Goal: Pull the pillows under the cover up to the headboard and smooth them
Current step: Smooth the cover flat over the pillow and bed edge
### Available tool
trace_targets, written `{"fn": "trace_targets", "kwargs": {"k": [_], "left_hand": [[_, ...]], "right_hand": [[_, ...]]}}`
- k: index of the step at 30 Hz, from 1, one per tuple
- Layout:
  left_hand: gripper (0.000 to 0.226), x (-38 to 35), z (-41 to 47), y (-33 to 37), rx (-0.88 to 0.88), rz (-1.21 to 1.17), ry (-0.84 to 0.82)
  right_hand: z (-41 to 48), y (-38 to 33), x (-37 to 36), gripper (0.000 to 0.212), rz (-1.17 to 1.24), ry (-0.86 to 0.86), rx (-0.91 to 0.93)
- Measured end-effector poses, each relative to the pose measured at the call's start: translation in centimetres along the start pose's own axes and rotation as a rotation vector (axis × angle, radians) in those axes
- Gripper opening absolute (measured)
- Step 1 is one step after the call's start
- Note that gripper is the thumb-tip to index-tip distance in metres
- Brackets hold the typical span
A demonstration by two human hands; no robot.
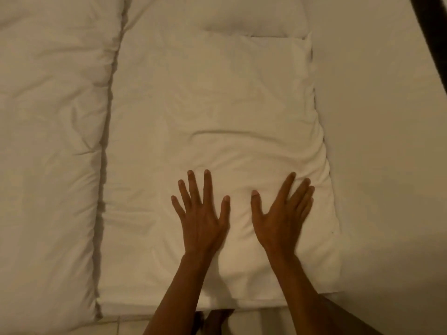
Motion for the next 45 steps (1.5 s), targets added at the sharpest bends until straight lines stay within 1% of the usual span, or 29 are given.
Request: {"fn": "trace_targets", "kwargs": {"k": [4, 6, 9, 10, 12, 14, 15, 16, 18, 20, 21, 22, 23, 25, 26, 27, 28, 30, 32, 34, 35, 37, 38, 39, 41, 42, 43, 44, 45], "left_hand": [[0.072, -1.2, -1.9, -1.7, 0.025, 0.045, 0.038], [0.072, -1.1, -3.3, -2.5, 0.022, 0.053, 0.017], [0.07, -0.2, -3.8, -3.1, 0.021, 0.015, -0.042], [0.067, 0.7, -3.5, -3.0, 0.035, -0.015, -0.033], [0.063, 3.8, -1.9, -1.5, 0.013, -0.087, 0.091], [0.059, 6.9, 0.9, 1.7, -0.117, -0.12, 0.279], [0.057, 7.8, 2.8, 3.5, -0.177, -0.128, 0.327], [0.055, 8.1, 5.1, 5.3, -0.219, -0.135, 0.33], [0.053, 6.7, 10.0, 7.4, -0.266, -0.13, 0.214], [0.052, 3.7, 13.4, 7.4, -0.321, -0.054, 0.064], [0.052, 2.7, 14.3, 6.8, -0.362, -0.01, 0.032], [0.052, 2.3, 15.0, 5.8, -0.391, 0.012, 0.032], [0.052, 2.4, 15.6, 4.6, -0.378, 0.012, 0.052], [0.052, 3.8, 17.0, 1.8, -0.23, -0.031, 0.097], [0.052, 4.5, 17.6, 0.7, -0.154, -0.049, 0.104], [0.053, 5.5, 17.9, 0.4, -0.128, -0.043, 0.12], [0.053, 6.5, 18.2, 1.2, -0.16, -0.031, 0.156], [0.053, 8.0, 19.0, 4.9, -0.311, -0.073, 0.21], [0.052, 7.3, 20.4, 8.3, -0.412, -0.118, 0.153], [0.053, 5.2, 21.6, 9.4, -0.44, -0.095, 0.046], [0.054, 4.1, 21.9, 9.2, -0.45, -0.066, 0.026], [0.054, 3.1, 22.3, 7.9, -0.45, -0.032, 0.053], [0.054, 3.3, 23.0, 7.2, -0.418, -0.023, 0.092], [0.054, 3.8, 23.9, 6.3, -0.339, -0.022, 0.127], [0.055, 5.1, 25.7, 4.3, -0.107, -0.05, 0.157], [0.055, 5.7, 26.3, 4.0, -0.052, -0.053, 0.159], [0.055, 6.4, 26.6, 4.6, -0.07, -0.067, 0.171], [0.055, 7.0, 26.5, 6.2, -0.16, -0.08, 0.188], [0.054, 7.2, 26.1, 8.3, -0.291, -0.097, 0.204]], "right_hand": [[-2.8, 3.6, -0.6, 0.099, -0.069, 0.007, 0.017], [-4.1, 5.1, -0.3, 0.099, -0.081, -0.022, 0.003], [-4.6, 4.9, 0.8, 0.1, -0.04, -0.056, -0.028], [-4.2, 4.3, 1.5, 0.099, -0.008, -0.047, -0.047], [-2.1, 2.5, 3.4, 0.093, 0.059, 0.027, -0.049], [1.3, -0.2, 4.8, 0.083, 0.121, 0.121, -0.003], [3.5, -2.0, 5.2, 0.078, 0.147, 0.155, 0.036], [5.8, -4.0, 5.2, 0.073, 0.159, 0.174, 0.09], [10.3, -7.0, 3.7, 0.066, 0.091, 0.124, 0.229], [13.7, -7.1, 1.3, 0.063, -0.038, 0.016, 0.328], [14.9, -5.9, 0.5, 0.064, -0.082, -0.018, 0.326], [15.6, -4.2, 0.2, 0.065, -0.098, -0.033, 0.284], [16.0, -2.5, 0.2, 0.067, -0.094, -0.039, 0.223], [16.0, -0.6, 0.7, 0.069, -0.089, -0.051, 0.152], [15.9, -0.6, 1.2, 0.068, -0.091, -0.038, 0.156], [16.0, -1.3, 1.9, 0.067, -0.081, 0.0, 0.181], [16.4, -2.7, 2.5, 0.066, -0.052, 0.05, 0.219], [17.8, -6.2, 3.0, 0.063, 0.02, 0.093, 0.312], [19.7, -9.4, 2.1, 0.06, 0.017, 0.047, 0.417], [21.3, -10.1, 0.5, 0.059, -0.055, -0.021, 0.473], [22.1, -9.6, 0.0, 0.06, -0.083, -0.034, 0.47], [23.2, -8.1, -0.1, 0.063, -0.101, -0.015, 0.437], [23.7, -7.5, 0.0, 0.063, -0.11, -0.007, 0.416], [24.3, -7.0, 0.2, 0.063, -0.121, -0.012, 0.388], [25.6, -6.6, 0.7, 0.062, -0.131, -0.025, 0.32], [26.3, -6.6, 1.0, 0.061, -0.124, -0.018, 0.297], [27.0, -6.9, 1.3, 0.06, -0.109, -0.005, 0.292], [27.5, -7.7, 1.5, 0.059, -0.086, 0.007, 0.308], [27.7, -8.7, 1.6, 0.059, -0.06, 0.011, 0.339]]}}
Point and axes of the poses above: each hand's wrist, its own z-axis towards the middle knuckle, its own x-axis out of the back of the hand, y = z × x, the point moved 7 cm from there along z, towards the middle knuckle, and after that the axes turned 1 degree about -z, right-handed, at the moved point
